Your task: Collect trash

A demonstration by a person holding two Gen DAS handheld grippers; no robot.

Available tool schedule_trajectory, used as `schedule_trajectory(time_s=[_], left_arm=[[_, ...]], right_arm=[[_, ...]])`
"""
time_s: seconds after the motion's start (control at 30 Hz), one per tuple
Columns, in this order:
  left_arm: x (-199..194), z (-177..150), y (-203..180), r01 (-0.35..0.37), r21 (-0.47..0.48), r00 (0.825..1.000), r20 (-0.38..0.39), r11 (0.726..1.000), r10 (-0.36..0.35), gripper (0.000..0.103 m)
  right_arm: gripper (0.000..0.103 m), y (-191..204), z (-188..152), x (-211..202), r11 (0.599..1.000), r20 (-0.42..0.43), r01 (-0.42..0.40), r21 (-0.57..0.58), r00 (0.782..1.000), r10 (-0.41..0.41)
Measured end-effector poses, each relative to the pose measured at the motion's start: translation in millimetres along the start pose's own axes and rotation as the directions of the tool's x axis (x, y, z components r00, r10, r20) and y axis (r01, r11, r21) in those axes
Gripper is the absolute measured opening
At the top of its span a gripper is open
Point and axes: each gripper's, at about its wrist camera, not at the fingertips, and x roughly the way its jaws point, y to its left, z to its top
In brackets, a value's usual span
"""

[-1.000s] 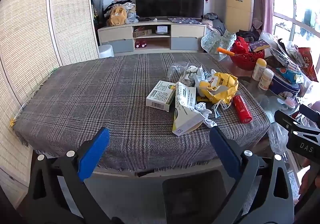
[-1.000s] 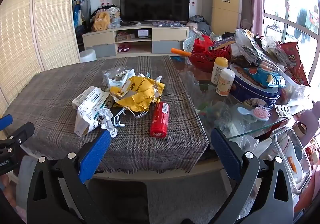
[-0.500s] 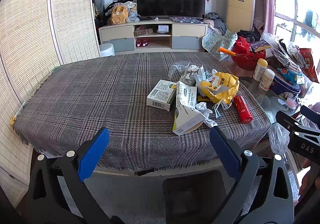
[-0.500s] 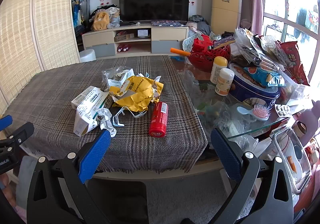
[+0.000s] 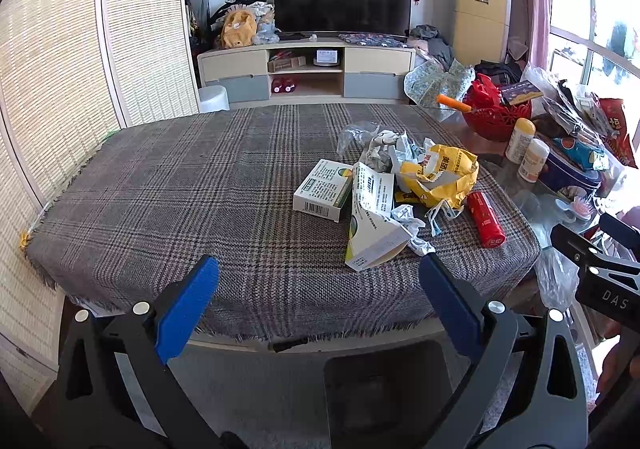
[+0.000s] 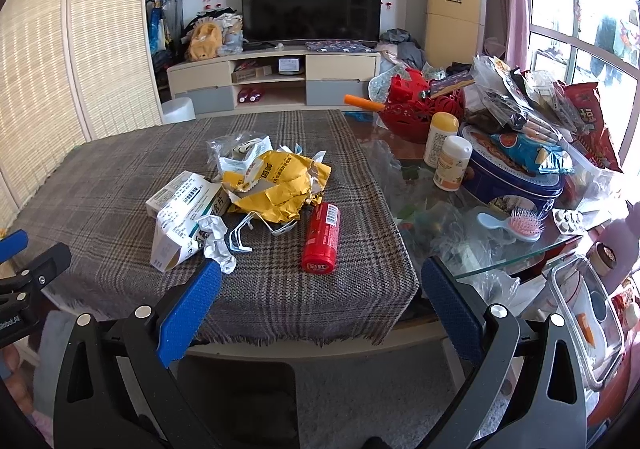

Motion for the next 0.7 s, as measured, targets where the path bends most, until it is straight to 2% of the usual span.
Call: schedule_trajectory(time_s=[0.7], left_arm=[[-1.4,0.2,-0.1,-0.003,0.007,1.000,-0.003,1.000,0.003,0.095]], right_arm=[[0.100,-3.3,0.6,0.1,1.000,-0.002,0.005,0.004,1.000,-0.005]])
